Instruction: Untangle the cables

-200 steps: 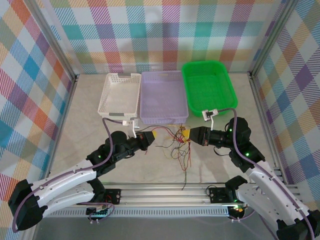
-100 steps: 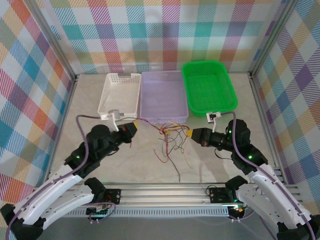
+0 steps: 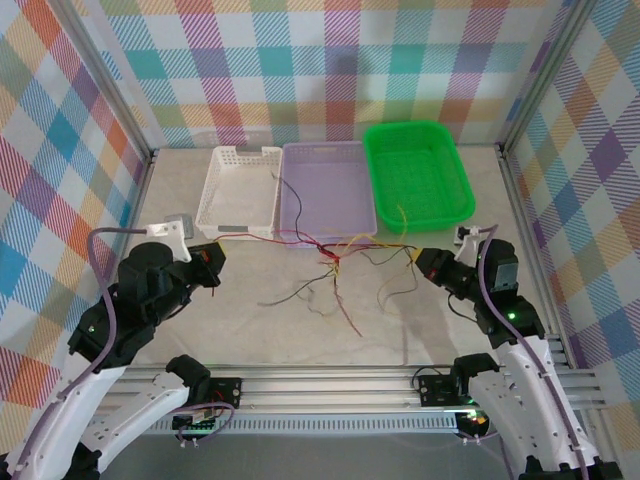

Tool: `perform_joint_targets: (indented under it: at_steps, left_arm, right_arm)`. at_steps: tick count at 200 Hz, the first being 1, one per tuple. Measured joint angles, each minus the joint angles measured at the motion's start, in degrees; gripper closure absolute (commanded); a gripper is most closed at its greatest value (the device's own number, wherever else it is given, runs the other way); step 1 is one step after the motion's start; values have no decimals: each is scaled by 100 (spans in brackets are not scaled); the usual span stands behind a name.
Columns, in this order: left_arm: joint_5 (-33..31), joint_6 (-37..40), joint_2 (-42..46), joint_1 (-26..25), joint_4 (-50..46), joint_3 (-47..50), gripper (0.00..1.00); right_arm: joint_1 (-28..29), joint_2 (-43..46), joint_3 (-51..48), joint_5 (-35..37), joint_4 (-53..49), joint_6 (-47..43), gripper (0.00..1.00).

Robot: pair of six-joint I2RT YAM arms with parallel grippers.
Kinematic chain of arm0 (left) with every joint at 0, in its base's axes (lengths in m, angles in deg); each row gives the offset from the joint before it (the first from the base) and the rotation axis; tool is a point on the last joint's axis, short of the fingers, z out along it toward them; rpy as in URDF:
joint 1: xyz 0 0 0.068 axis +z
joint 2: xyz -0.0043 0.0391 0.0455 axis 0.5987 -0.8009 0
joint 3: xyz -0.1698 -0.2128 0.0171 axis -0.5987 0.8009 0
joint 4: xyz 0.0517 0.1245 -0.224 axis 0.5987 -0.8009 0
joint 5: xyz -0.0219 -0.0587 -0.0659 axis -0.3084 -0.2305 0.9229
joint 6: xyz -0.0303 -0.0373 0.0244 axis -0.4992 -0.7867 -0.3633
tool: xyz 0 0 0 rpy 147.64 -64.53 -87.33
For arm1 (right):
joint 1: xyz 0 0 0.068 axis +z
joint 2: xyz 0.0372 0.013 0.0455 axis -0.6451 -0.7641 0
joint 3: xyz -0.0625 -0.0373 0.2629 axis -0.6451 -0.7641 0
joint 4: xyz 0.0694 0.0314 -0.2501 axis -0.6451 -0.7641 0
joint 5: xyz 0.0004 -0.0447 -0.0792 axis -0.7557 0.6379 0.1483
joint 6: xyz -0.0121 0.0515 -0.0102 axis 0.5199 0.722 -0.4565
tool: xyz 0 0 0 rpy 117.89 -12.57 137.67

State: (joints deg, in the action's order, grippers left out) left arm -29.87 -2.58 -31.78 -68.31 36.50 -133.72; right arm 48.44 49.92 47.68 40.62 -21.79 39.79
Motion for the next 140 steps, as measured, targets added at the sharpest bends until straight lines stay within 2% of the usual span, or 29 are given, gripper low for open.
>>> perform_joint_targets:
  at_steps: [48, 93, 140]
  left_arm:
    - [-564, 258, 85, 20, -420, -85, 100]
    - [-1478, 315, 282, 57, -612, -175, 100]
    - [-2100, 317, 616, 61, -664, -223, 100]
  right_arm:
    - [-581, 17, -2, 26, -542, -9, 100]
    - [-1060, 74, -2, 584, -1198, -24, 100]
    - [-1604, -15, -59, 621, -1333, 15, 100]
